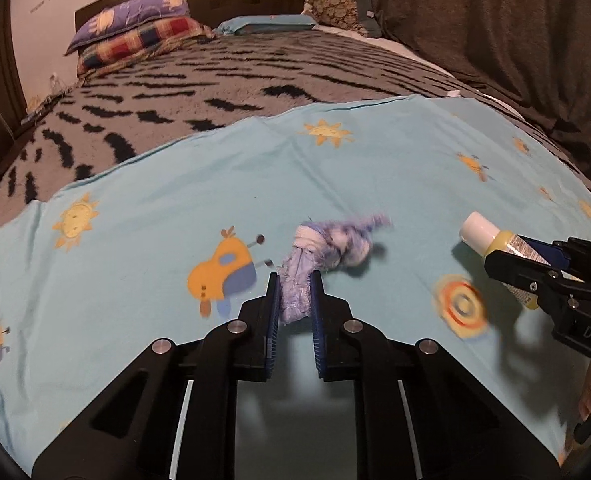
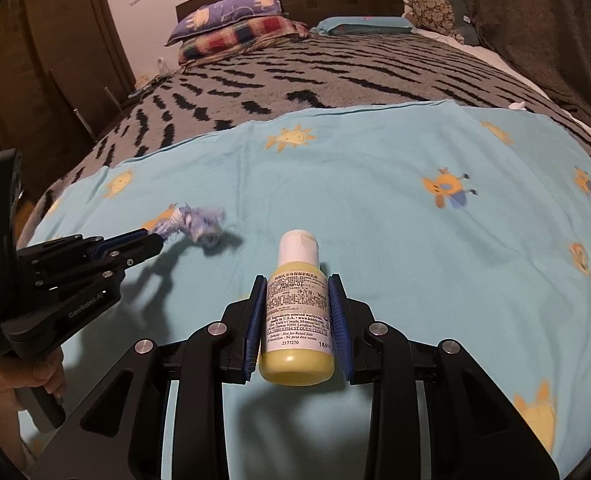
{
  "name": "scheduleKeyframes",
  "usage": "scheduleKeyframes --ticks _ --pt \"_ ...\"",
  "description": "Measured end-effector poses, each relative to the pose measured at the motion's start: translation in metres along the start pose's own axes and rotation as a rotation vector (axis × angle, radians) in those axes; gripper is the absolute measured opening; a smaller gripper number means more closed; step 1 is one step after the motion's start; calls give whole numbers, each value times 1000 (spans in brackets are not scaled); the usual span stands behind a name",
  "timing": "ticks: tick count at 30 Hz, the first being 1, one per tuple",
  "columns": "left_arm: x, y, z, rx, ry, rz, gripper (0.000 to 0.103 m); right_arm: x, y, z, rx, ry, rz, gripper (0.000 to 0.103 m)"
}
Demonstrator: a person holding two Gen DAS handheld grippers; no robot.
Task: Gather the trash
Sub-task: 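Grasp the yellow lotion bottle with the right tool while the left tool grasps the blue cloth, then lower lotion bottle and blue cloth into the floor bin and open both tools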
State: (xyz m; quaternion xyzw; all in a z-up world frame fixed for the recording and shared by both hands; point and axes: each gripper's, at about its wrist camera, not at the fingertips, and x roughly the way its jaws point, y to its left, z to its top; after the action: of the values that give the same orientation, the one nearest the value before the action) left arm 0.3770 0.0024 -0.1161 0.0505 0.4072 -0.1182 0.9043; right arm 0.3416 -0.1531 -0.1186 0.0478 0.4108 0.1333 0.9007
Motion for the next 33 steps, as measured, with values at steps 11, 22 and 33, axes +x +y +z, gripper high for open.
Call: scheduleKeyframes --ticks 11,22,33 --pt "-103 -48 -58 55 -74 -39 13 -89 7 -59 7 -44 23 32" --pt "-176 -86 -134 42 -93 -97 13 -163 13 -136 4 -81 1 32" --pt "-216 -123 -215 38 -81 -141 13 -207 16 -213 1 -83 -14 32"
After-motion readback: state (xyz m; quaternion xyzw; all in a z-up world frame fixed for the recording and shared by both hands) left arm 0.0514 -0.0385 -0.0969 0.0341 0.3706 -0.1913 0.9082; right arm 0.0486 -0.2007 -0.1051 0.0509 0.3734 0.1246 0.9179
